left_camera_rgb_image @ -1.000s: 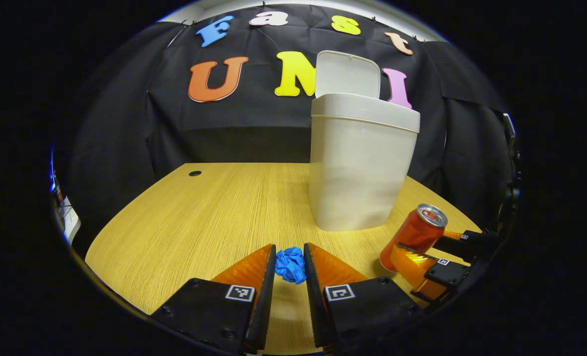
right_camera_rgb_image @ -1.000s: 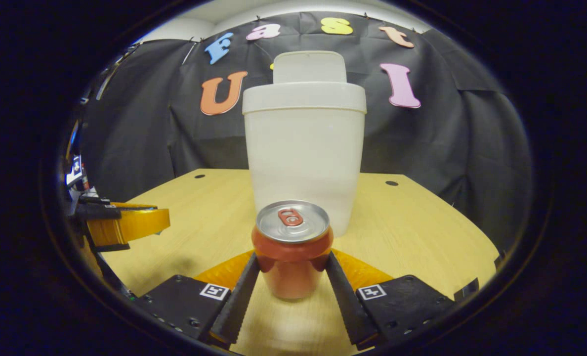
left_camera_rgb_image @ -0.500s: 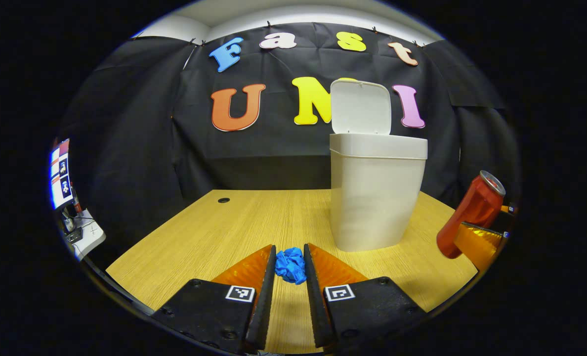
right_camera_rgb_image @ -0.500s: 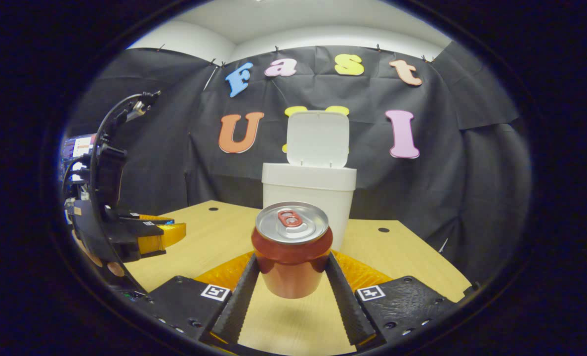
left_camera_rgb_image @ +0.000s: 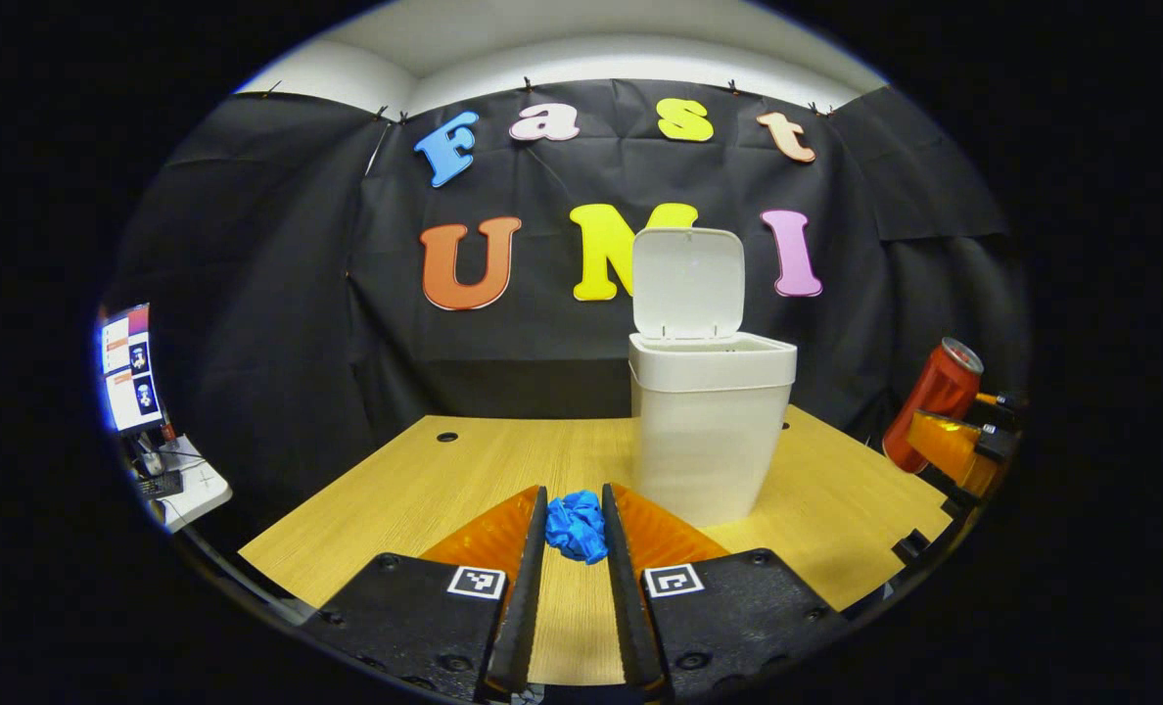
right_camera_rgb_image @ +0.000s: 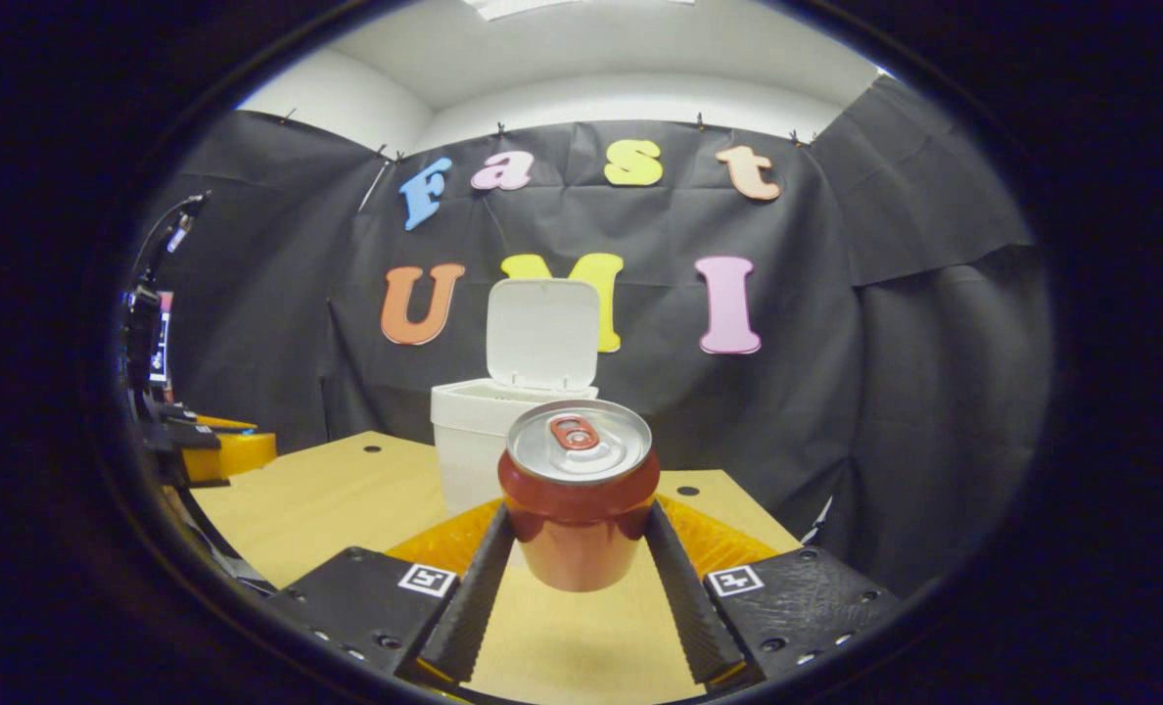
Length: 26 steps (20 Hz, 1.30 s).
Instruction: Press the lid of the desktop garbage bin to open it, pick up the crumpled paper on the desktop and throw it into the bin, then pick up the pop can on the desktop and drop it into the bin, and finally close the garbage bin lid.
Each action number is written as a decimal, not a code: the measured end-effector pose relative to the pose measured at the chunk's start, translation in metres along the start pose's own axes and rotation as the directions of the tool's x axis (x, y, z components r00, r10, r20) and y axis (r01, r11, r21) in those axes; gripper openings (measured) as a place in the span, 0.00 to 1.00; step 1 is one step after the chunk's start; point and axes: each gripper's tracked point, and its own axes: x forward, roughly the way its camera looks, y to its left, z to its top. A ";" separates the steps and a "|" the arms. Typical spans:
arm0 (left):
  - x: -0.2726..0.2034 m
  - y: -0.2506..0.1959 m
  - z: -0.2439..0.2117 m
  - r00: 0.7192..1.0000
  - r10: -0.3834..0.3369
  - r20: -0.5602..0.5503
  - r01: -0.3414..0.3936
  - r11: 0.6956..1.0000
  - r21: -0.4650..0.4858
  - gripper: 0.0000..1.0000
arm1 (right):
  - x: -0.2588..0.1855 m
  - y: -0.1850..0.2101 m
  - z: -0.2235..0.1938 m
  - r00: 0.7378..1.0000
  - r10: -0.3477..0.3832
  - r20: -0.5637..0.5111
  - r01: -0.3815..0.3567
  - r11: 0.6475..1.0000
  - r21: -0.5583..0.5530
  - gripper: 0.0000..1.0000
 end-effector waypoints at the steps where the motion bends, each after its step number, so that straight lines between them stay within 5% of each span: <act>1: 0.000 -0.005 0.015 1.000 -0.008 0.022 0.008 1.000 0.003 0.37 | -0.001 -0.002 0.000 1.000 0.008 -0.005 -0.008 1.000 -0.001 0.77; 11: 0.043 -0.042 0.094 0.997 -0.065 0.039 0.066 0.997 -0.036 0.37 | -0.006 -0.014 -0.002 0.999 0.047 0.002 -0.047 0.993 -0.108 0.78; 13: 0.064 -0.050 0.117 0.992 -0.098 0.081 0.105 0.991 -0.088 0.42 | -0.009 -0.012 0.000 0.997 0.071 0.001 -0.071 0.993 -0.094 0.79; 17: 0.114 -0.062 0.172 0.972 -0.113 0.207 0.134 0.987 -0.089 0.37 | -0.008 -0.029 0.005 0.998 0.061 0.011 -0.060 0.996 -0.070 0.79; 18: 0.125 -0.071 0.177 0.966 -0.133 0.221 0.156 0.984 -0.089 0.31 | -0.008 -0.036 0.005 0.999 0.050 0.016 -0.049 0.997 -0.059 0.78; 26: 0.207 -0.131 0.172 0.957 -0.219 0.193 0.233 0.971 -0.052 0.42 | -0.002 -0.076 0.009 1.000 0.011 0.011 -0.012 0.999 0.047 0.77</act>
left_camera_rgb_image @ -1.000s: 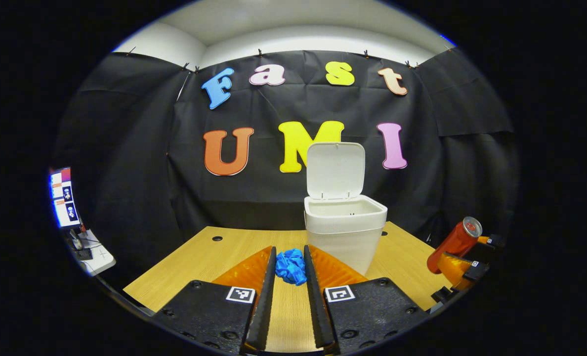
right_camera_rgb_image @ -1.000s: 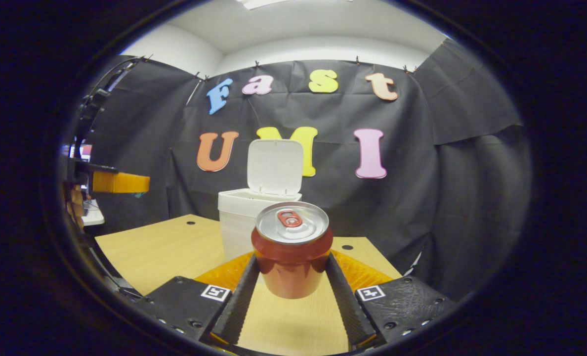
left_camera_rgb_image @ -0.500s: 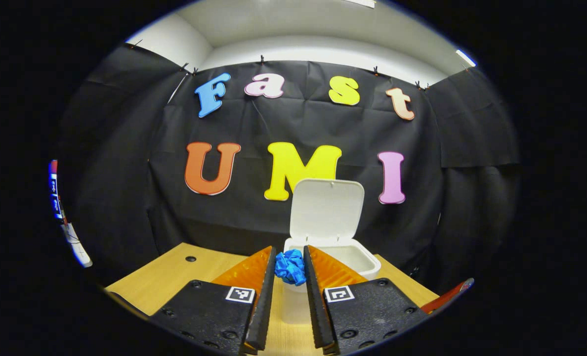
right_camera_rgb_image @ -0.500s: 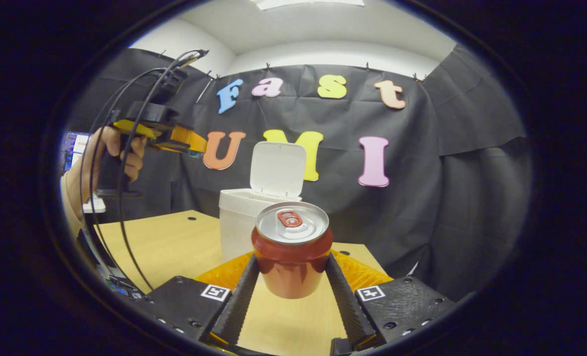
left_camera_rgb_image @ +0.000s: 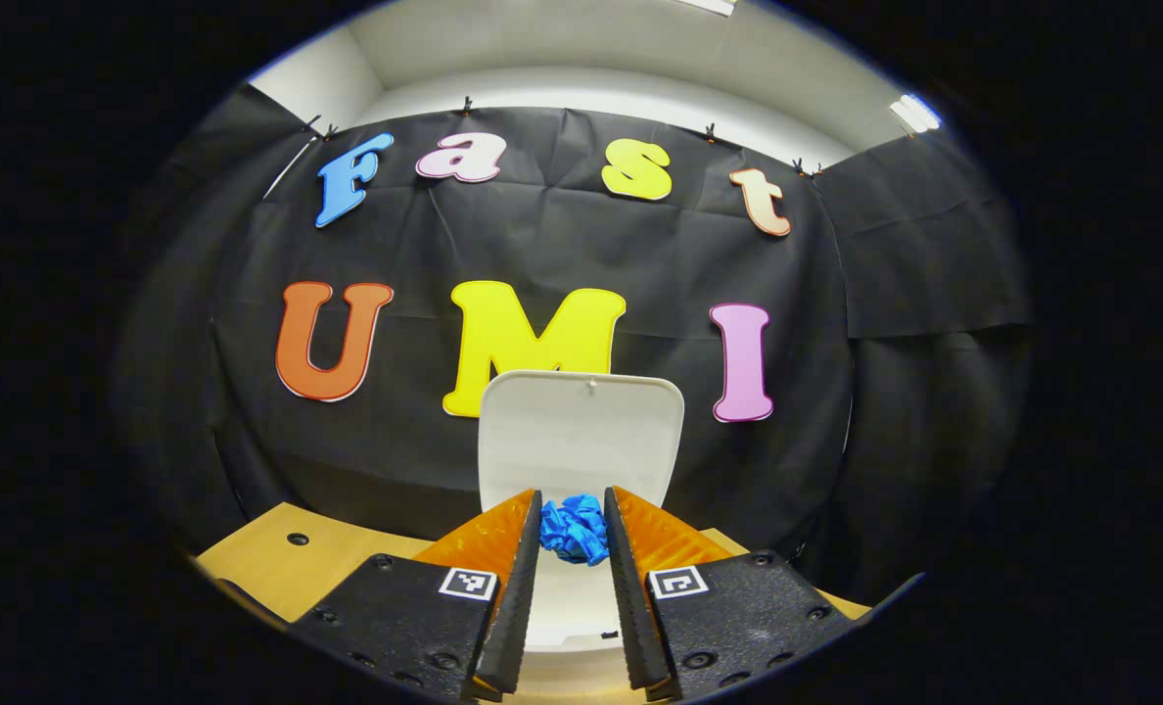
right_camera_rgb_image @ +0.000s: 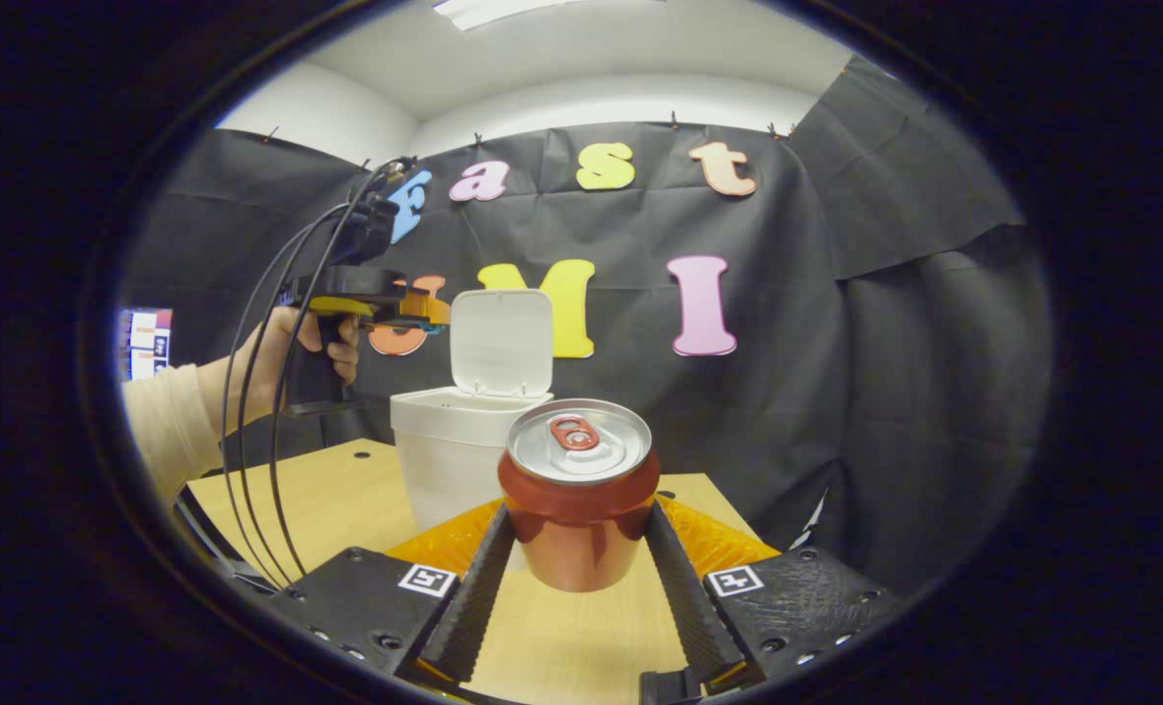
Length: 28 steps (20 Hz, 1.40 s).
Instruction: Press the lid of the desktop garbage bin to open it, pick up the crumpled paper on the desktop and throw it into the bin, then pick up the pop can on the desktop and drop it into the bin, and finally close the garbage bin lid.
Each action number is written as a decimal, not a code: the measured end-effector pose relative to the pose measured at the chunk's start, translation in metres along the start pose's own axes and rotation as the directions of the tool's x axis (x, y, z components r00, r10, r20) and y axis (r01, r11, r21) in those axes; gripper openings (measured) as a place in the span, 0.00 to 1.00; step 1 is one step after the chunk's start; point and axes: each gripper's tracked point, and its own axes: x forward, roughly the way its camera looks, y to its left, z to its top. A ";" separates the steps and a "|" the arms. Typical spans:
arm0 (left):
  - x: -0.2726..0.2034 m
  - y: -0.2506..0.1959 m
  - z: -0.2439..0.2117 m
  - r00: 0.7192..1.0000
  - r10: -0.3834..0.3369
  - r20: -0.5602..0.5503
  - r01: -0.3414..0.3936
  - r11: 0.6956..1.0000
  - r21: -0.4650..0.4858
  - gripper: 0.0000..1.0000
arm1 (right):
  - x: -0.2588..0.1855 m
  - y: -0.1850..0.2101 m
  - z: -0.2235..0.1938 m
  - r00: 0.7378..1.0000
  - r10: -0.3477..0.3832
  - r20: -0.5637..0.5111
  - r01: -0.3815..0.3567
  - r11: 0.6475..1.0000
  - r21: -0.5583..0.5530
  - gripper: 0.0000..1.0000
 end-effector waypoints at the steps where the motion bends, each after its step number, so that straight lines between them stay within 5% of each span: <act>1: 0.010 -0.007 -0.005 1.000 -0.009 -0.007 0.009 1.000 0.020 0.42 | 0.001 -0.001 0.001 1.000 0.004 0.001 -0.004 1.000 0.007 0.77; 6: 0.041 -0.029 -0.034 0.998 -0.009 -0.063 0.017 0.993 0.113 0.43 | 0.000 -0.006 0.003 1.000 0.000 0.012 0.000 1.000 0.013 0.77; 17: 0.054 -0.031 -0.055 0.995 0.035 -0.092 -0.021 0.989 0.148 0.46 | -0.004 -0.005 0.010 0.999 -0.002 0.052 0.003 1.000 -0.020 0.77; 21: 0.052 -0.026 -0.061 0.992 0.054 -0.110 -0.041 0.992 0.118 0.68 | -0.007 -0.004 0.012 0.997 0.008 0.071 -0.005 0.999 -0.041 0.77; 24: 0.048 -0.016 -0.066 0.987 0.087 -0.132 -0.074 0.992 0.101 0.98 | -0.007 -0.002 0.010 0.998 0.008 0.060 -0.005 0.999 -0.052 0.77; 28: 0.033 -0.003 -0.063 0.984 0.104 -0.145 -0.093 0.993 0.076 1.00 | -0.009 0.001 0.013 0.997 -0.004 0.072 0.009 0.997 -0.079 0.78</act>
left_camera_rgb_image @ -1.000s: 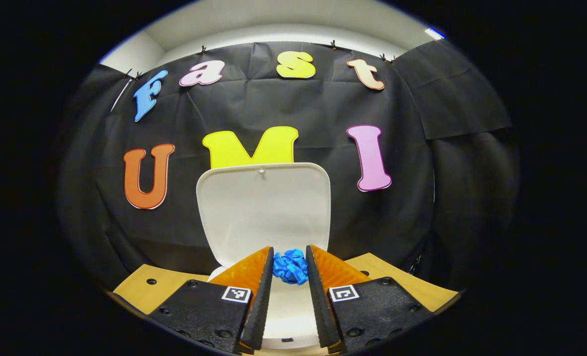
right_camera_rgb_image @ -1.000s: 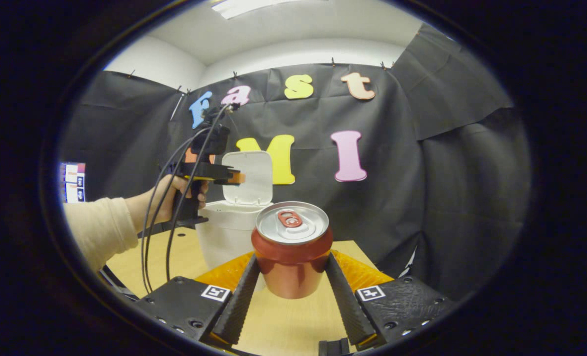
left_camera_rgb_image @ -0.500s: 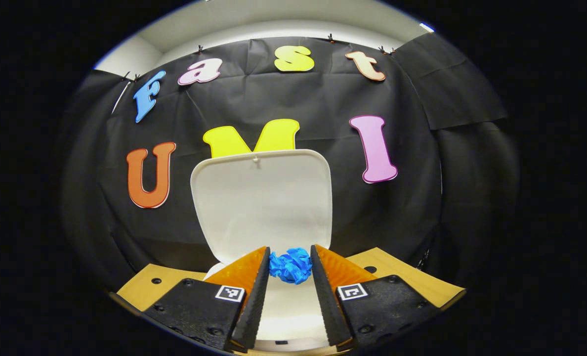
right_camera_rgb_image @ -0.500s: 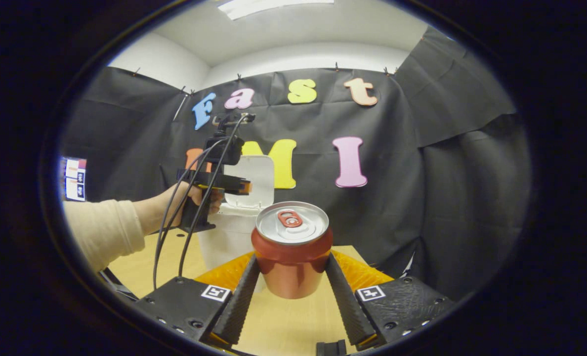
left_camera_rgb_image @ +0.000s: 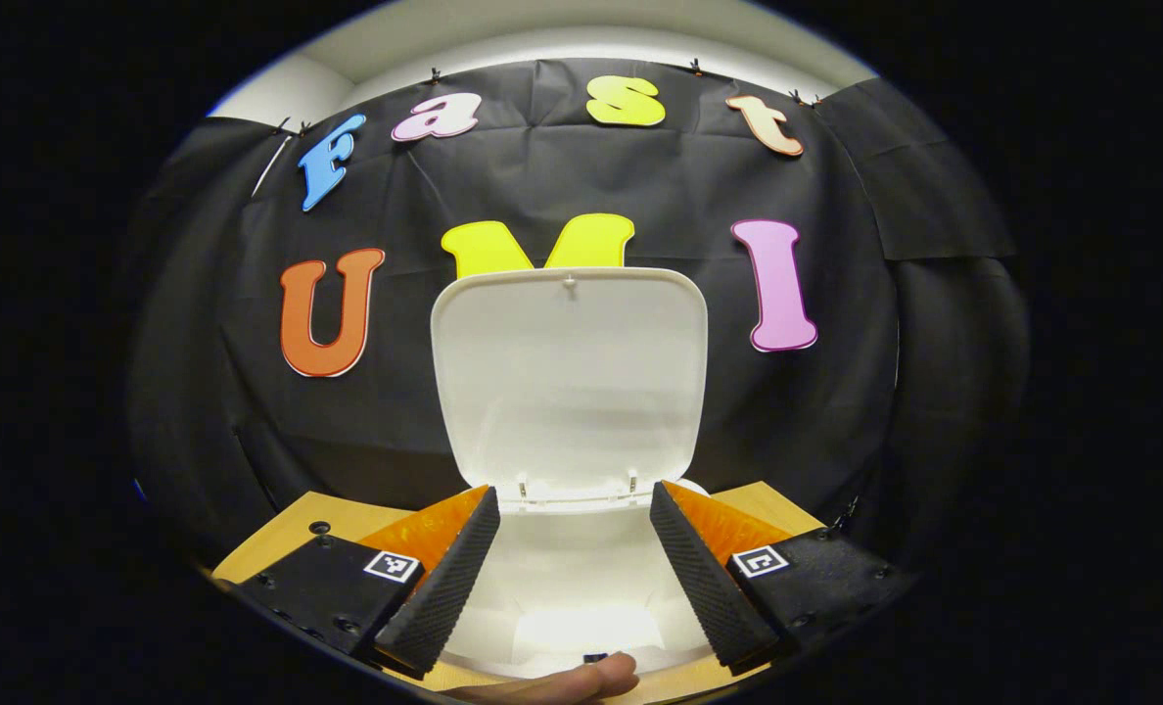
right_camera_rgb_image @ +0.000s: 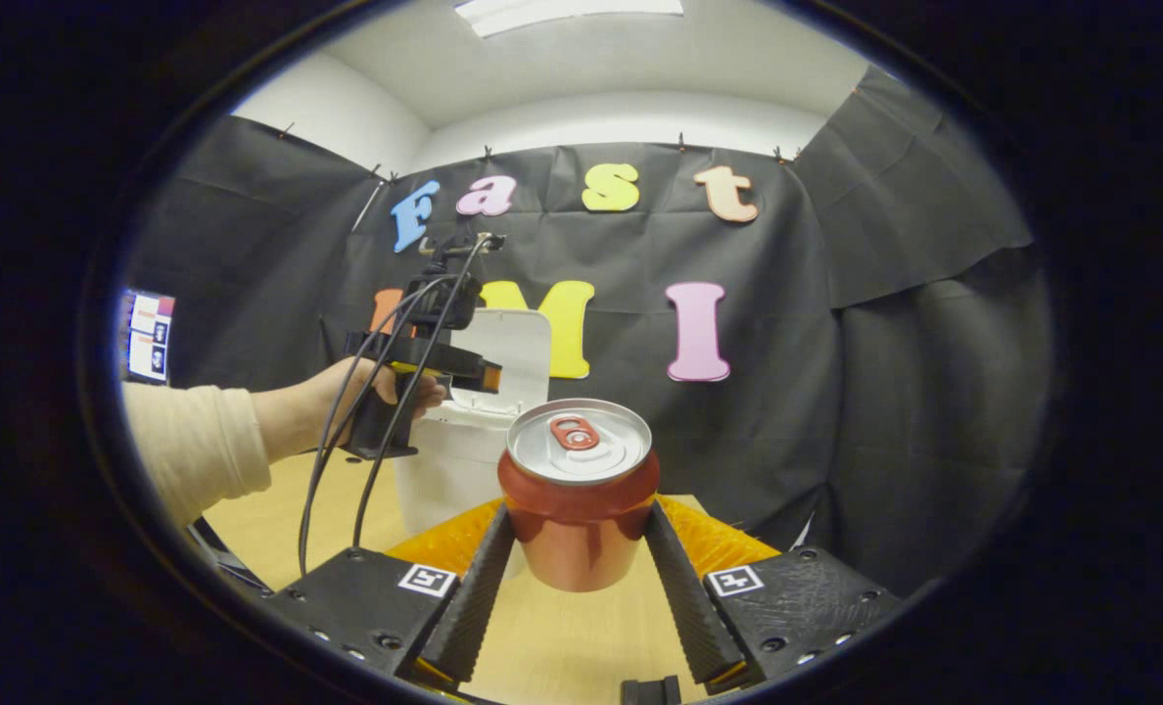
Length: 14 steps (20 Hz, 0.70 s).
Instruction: Press the lid of the desktop garbage bin to open it, pick up the crumpled paper on the desktop and throw it into the bin, then pick up the pop can on the desktop and drop it into the bin, and finally close the garbage bin lid.
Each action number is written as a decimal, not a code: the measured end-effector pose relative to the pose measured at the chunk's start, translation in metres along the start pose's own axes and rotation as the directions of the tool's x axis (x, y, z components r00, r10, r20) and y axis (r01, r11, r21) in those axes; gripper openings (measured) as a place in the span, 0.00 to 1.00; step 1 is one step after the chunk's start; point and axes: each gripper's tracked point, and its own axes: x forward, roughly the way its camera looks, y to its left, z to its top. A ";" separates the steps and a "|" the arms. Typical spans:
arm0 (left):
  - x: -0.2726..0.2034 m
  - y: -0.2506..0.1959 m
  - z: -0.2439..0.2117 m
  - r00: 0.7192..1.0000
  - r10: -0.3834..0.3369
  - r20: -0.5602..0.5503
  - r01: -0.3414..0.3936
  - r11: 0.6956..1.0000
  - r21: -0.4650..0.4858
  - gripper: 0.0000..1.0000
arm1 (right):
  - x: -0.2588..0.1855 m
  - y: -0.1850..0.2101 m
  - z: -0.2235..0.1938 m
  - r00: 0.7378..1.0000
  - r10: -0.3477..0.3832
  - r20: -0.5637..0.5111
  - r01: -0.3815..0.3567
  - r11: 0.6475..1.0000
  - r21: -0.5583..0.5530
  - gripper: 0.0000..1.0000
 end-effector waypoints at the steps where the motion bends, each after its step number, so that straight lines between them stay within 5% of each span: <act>1: -0.004 0.005 0.004 1.000 0.003 0.002 -0.003 1.000 -0.002 1.00 | -0.001 0.002 0.001 1.000 0.002 0.005 -0.002 1.000 -0.008 0.78; 10: -0.052 0.062 -0.005 0.999 0.000 0.048 -0.003 0.998 0.058 1.00 | 0.003 0.026 -0.003 1.000 -0.008 0.005 0.009 0.997 -0.072 0.77; 14: -0.072 0.091 -0.024 0.998 -0.006 0.062 0.005 1.000 0.015 1.00 | 0.003 0.028 -0.002 0.999 -0.036 0.020 0.038 0.992 -0.116 0.77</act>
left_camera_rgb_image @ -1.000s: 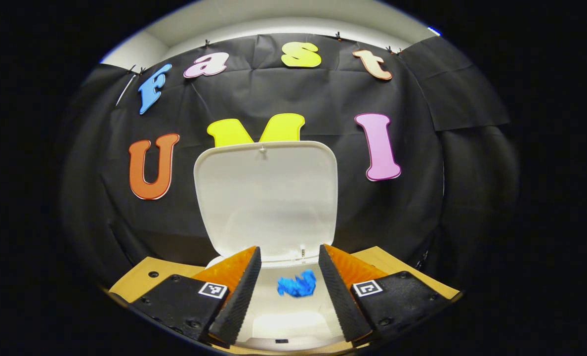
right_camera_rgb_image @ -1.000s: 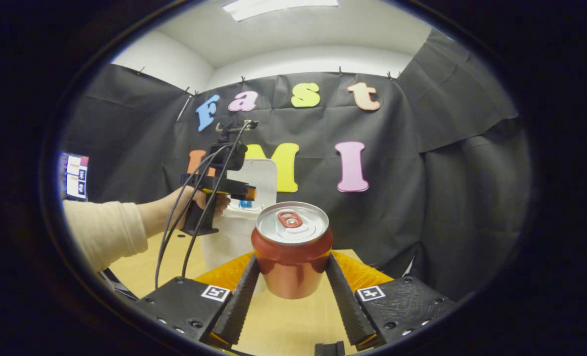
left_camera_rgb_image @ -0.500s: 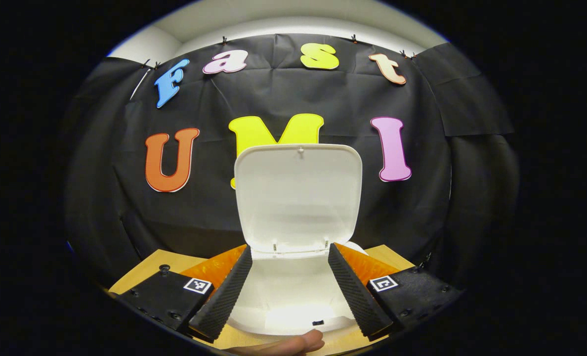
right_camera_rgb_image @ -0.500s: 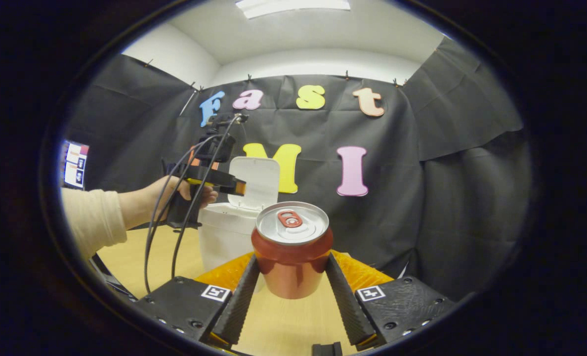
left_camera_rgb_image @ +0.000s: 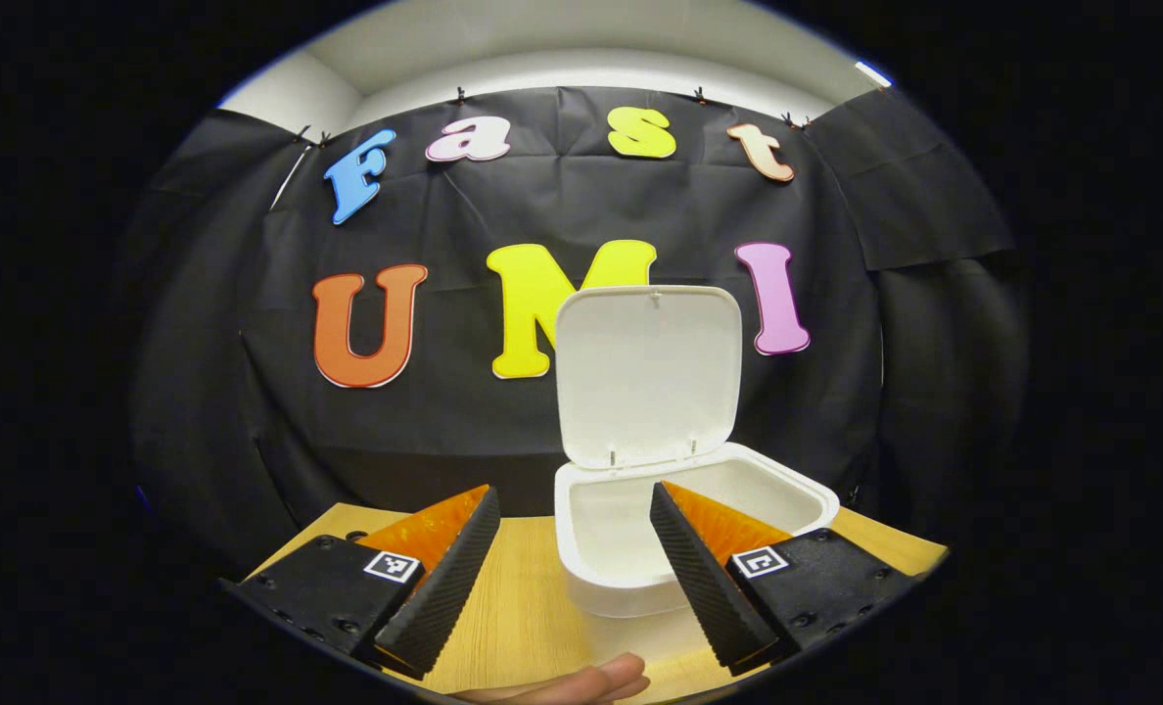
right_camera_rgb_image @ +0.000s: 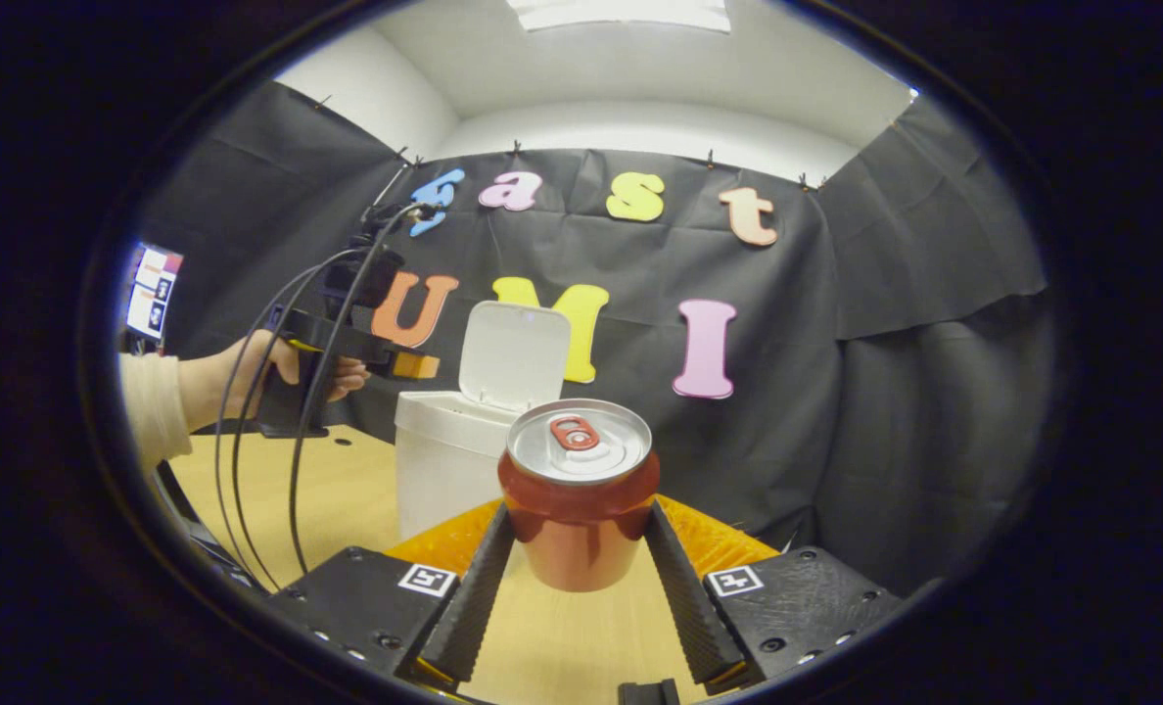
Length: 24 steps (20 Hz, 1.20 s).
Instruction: Press the lid of the desktop garbage bin to open it, pick up the crumpled paper on the desktop and throw it into the bin, then pick up the pop can on the desktop and drop it into the bin, and finally close the garbage bin lid.
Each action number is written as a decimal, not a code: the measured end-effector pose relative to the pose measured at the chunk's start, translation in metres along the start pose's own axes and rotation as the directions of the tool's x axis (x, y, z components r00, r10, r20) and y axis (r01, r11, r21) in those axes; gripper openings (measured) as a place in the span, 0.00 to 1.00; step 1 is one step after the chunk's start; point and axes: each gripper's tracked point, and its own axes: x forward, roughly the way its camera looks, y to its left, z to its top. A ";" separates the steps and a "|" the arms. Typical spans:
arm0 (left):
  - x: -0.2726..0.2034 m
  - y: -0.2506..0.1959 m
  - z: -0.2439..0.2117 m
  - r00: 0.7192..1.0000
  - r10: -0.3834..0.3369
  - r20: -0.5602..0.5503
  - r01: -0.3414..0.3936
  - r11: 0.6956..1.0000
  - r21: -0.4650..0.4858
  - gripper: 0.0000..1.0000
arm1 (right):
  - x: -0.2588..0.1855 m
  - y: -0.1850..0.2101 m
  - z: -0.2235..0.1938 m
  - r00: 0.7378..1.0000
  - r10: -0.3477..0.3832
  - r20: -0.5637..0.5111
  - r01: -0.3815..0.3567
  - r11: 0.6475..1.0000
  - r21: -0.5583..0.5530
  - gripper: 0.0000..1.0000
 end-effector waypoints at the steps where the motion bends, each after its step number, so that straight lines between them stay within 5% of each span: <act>1: -0.006 0.006 -0.005 1.000 0.003 -0.001 -0.003 1.000 -0.014 1.00 | 0.000 0.001 -0.001 1.000 -0.003 -0.004 0.003 1.000 0.000 0.77; 13: -0.071 0.006 -0.036 0.997 -0.038 0.062 0.042 0.997 -0.062 1.00 | -0.012 0.017 0.012 1.000 -0.010 0.017 0.009 0.997 0.076 0.79; 24: -0.120 0.039 -0.102 0.995 0.104 -0.011 -0.104 0.995 -0.002 1.00 | -0.005 0.012 0.034 1.000 -0.013 0.026 0.011 0.996 0.093 0.77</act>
